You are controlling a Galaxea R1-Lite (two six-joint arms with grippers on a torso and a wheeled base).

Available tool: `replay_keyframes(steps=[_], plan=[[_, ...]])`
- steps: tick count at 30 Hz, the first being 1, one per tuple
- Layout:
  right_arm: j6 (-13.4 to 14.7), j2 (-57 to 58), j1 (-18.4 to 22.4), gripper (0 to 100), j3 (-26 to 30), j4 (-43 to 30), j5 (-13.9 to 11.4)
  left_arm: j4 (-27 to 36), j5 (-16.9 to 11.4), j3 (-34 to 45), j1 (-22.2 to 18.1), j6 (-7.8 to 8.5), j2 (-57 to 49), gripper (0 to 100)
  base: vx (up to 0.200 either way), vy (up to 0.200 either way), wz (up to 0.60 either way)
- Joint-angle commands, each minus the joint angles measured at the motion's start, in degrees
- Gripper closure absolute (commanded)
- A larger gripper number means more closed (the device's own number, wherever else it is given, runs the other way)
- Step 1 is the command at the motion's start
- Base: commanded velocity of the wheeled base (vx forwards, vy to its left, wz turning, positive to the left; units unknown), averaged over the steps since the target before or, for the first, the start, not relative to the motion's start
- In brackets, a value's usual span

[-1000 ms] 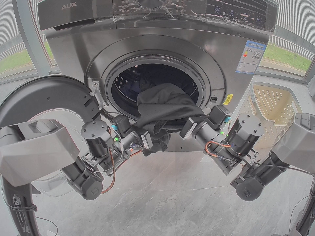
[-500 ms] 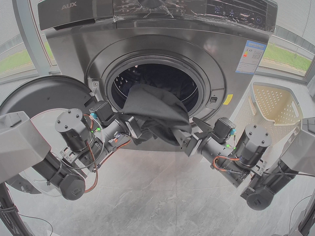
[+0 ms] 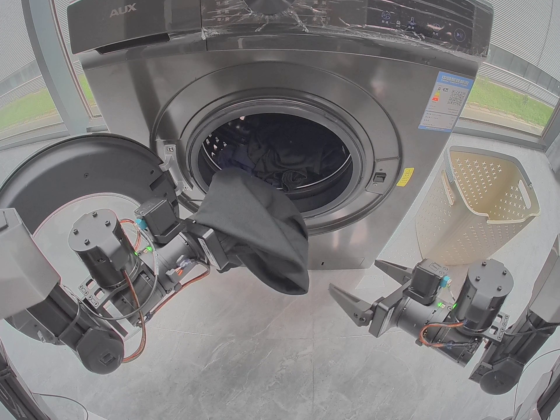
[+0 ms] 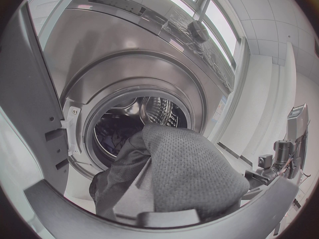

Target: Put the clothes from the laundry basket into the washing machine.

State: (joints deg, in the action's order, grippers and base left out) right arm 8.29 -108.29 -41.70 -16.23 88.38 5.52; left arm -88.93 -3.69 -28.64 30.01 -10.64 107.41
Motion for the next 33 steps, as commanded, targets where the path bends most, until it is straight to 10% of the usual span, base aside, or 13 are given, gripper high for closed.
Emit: replay_keyframes(steps=[1,4,10,33], plan=[[-0.20,-0.43,4.26,0,-0.12,0.04,-0.07,-0.01,0.00,2.36,0.66,0.18,-0.89,100,0.000,0.000,0.00],[-0.12,-1.13,5.67,0,-0.74,0.04,0.01,-0.01,0.00,2.62,1.28,0.45,-0.89,100,0.000,0.000,0.00],[0.15,-2.10,6.90,0,-1.09,0.04,0.01,-0.01,0.09,3.94,2.51,6.25,0.43,100,0.000,0.000,0.00],[0.32,-2.89,6.28,0,-0.74,0.04,0.01,-0.01,0.09,4.64,5.23,6.60,1.66,100,0.174,0.000,0.00]])
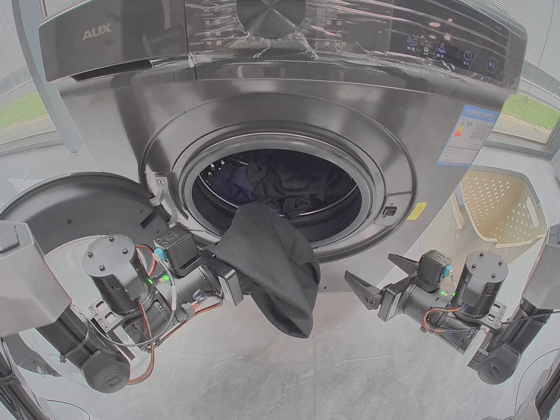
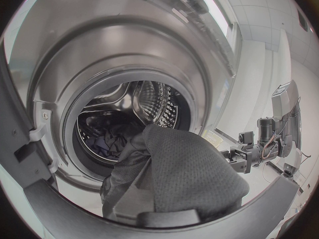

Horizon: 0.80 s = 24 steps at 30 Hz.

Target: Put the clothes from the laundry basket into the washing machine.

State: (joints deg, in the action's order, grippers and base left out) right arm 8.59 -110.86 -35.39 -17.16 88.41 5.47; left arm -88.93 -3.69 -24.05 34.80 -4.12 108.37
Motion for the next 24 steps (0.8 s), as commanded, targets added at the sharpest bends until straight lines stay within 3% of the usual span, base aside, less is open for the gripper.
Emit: replay_keyframes(steps=[1,4,14,17,24], plan=[[0.02,-0.50,-0.03,0,0.29,0.01,-0.02,-0.01,0.09,0.06,0.44,0.25,0.79,100,0.200,0.000,0.00],[0.02,-0.58,-0.12,0,0.29,0.01,-0.11,-0.01,0.09,0.23,1.32,0.25,1.58,100,0.200,0.000,0.00],[0.19,-0.50,-1.26,0,0.64,0.01,-0.02,0.07,0.79,0.32,5.45,-0.27,2.19,100,0.000,0.000,0.00],[0.28,-0.23,-2.23,0,0.64,0.01,0.15,-0.01,1.94,-1.70,5.10,0.08,4.30,100,0.000,0.000,0.00],[0.19,0.38,-4.51,0,1.08,0.10,0.42,0.07,-0.96,-5.83,2.37,-0.98,7.82,100,0.000,0.000,0.00]])
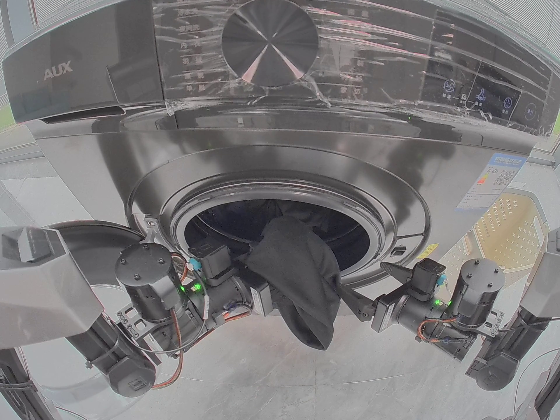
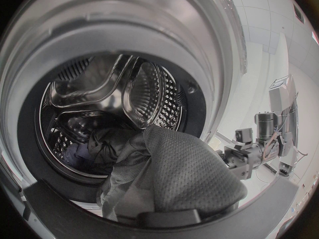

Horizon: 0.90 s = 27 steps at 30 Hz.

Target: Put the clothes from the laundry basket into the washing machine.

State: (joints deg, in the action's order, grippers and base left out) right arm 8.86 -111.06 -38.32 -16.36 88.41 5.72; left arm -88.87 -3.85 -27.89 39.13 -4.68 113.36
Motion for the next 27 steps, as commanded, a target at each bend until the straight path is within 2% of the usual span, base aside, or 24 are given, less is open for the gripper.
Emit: replay_keyframes(steps=[1,3,4,5,6,8,19,27], plan=[[0.01,0.58,-2.11,0,0.28,0.10,0.26,0.10,-0.81,-2.43,-2.48,-0.86,2.92,100,0.000,0.000,0.00],[0.01,1.19,-2.73,0,0.28,0.10,0.35,0.01,-0.89,-3.75,-3.27,-2.44,3.80,100,0.000,0.000,0.00],[0.01,1.19,-2.73,0,0.28,0.10,0.35,0.01,-0.89,-3.75,-3.27,-2.44,3.80,100,0.000,0.000,0.00],[-0.16,1.81,-2.73,0,0.19,0.01,0.35,-0.08,-0.63,-6.39,-3.71,-4.11,5.20,100,0.000,0.000,0.00],[-0.16,1.81,-2.82,0,0.19,0.10,0.35,0.01,-0.72,-7.00,-3.89,-4.81,5.64,100,0.000,0.000,0.00],[-0.07,1.81,-2.99,0,0.19,0.10,0.35,0.10,-0.89,-7.70,-4.42,-5.51,6.00,100,0.000,0.000,0.00],[-0.16,2.51,-3.08,0,0.28,0.01,0.26,0.19,0.07,-19.48,-4.77,-4.90,16.19,100,0.000,0.000,0.00],[-0.16,2.34,-3.08,0,0.19,0.01,0.17,3.18,1.83,-28.62,-5.21,-3.40,21.73,100,0.000,0.000,0.00]])
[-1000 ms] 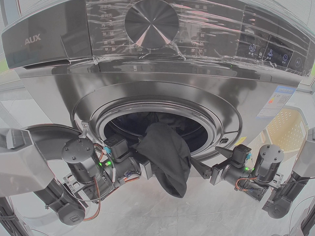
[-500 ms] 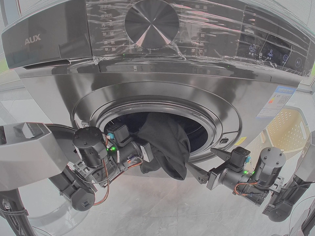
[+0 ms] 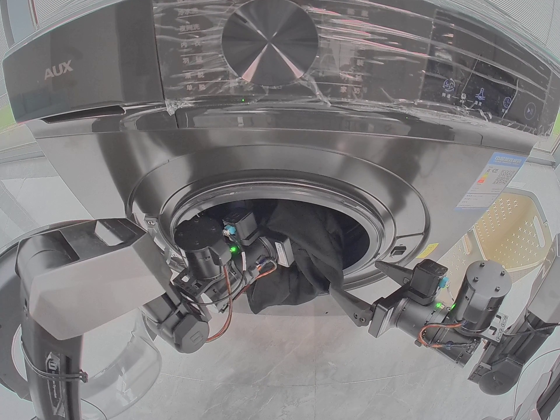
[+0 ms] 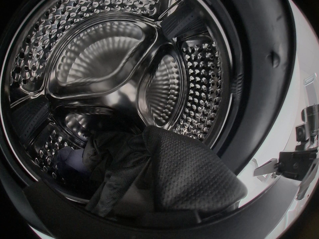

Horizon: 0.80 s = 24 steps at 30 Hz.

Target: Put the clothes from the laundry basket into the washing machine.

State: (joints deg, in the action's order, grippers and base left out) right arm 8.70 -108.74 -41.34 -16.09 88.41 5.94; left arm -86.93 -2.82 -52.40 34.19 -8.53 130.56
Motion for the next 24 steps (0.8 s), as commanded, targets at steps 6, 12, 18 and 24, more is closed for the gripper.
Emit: replay_keyframes(steps=[6,12,18,24], plan=[[0.00,-0.42,0.03,0,-0.08,0.01,-0.22,11.26,2.20,-16.25,-0.71,0.36,5.76,100,0.000,0.000,0.00],[0.08,-0.51,0.03,0,0.01,0.01,-0.22,17.15,4.13,-28.20,-2.11,0.54,9.80,100,0.000,0.000,0.00],[0.00,-0.51,0.47,0,0.01,0.01,-0.22,21.19,6.68,-38.04,-3.70,0.54,13.05,100,0.000,0.000,0.00],[0.00,-0.60,0.29,0,0.01,0.01,-0.22,22.51,8.00,-40.24,-3.87,0.54,13.32,100,0.000,0.000,0.00]])
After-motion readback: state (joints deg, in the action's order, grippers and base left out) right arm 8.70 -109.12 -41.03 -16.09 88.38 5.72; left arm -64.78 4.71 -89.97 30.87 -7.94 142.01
